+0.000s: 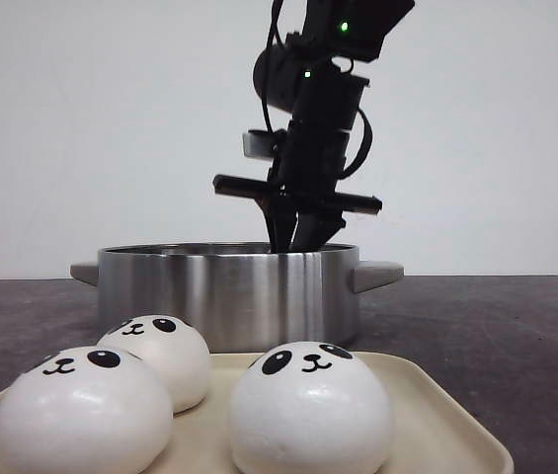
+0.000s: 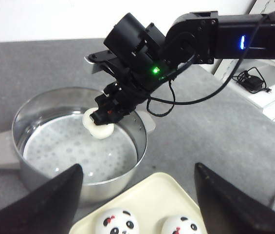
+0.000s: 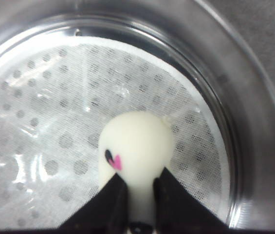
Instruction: Steam buns
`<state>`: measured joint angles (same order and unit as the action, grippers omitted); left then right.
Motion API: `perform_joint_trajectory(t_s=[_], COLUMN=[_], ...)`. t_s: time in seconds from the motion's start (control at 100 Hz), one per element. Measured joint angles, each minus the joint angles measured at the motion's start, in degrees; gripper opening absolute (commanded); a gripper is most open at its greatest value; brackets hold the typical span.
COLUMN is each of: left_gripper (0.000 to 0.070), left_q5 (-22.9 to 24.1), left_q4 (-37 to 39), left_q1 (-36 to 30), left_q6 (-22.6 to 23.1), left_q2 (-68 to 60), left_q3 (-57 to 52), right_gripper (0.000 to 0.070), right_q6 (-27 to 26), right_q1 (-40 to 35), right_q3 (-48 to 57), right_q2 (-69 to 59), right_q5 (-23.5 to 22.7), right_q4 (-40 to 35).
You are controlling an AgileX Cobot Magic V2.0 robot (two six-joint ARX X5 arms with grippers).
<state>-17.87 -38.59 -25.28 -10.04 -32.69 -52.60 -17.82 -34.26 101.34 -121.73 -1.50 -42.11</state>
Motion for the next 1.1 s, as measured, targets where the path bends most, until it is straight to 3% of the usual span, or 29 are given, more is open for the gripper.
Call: perform_joint_trajectory(t_s=[0.37, 0.43, 0.53, 0.56, 0.59, 0.87, 1.1], left_gripper=[0.0435, 0.0435, 0.0435, 0.0435, 0.0435, 0.0435, 0.0435], left_q5=[0.02, 0.02, 0.02, 0.02, 0.02, 0.02, 0.02], left_q4=[-1.49, -1.49, -1.49, -1.49, -1.49, -1.51, -1.84], left_q1=[0.0, 0.0, 0.0, 0.0, 0.0, 0.0, 0.0], left_q6=[0.02, 0.02, 0.02, 0.02, 0.02, 0.02, 0.02], left_q2=[0.0, 0.0, 0.0, 0.0, 0.0, 0.0, 0.0], left_q3=[0.0, 0.0, 0.0, 0.0, 0.0, 0.0, 0.0], right_gripper=[0.002, 0.0128, 0.0421, 0.0483, 0.0502, 0.0505, 0.0503], right_q6=[-0.44, -0.44, -0.44, -0.44, -0.48, -0.66, -0.66], right_q1=[0.61, 0.74, 0.9, 0.92, 0.94, 0.68, 0.96], right_q3=[0.0, 0.0, 0.0, 0.0, 0.0, 0.74, 10.29], right_q2=[-0.96, -0.96, -0.96, -0.96, -0.96, -0.96, -0.98], right_q5=[1.29, 1.29, 1.29, 1.29, 1.29, 1.25, 1.49], right_q4=[0.48, 1.29, 1.9, 1.9, 1.9, 3.08, -0.15])
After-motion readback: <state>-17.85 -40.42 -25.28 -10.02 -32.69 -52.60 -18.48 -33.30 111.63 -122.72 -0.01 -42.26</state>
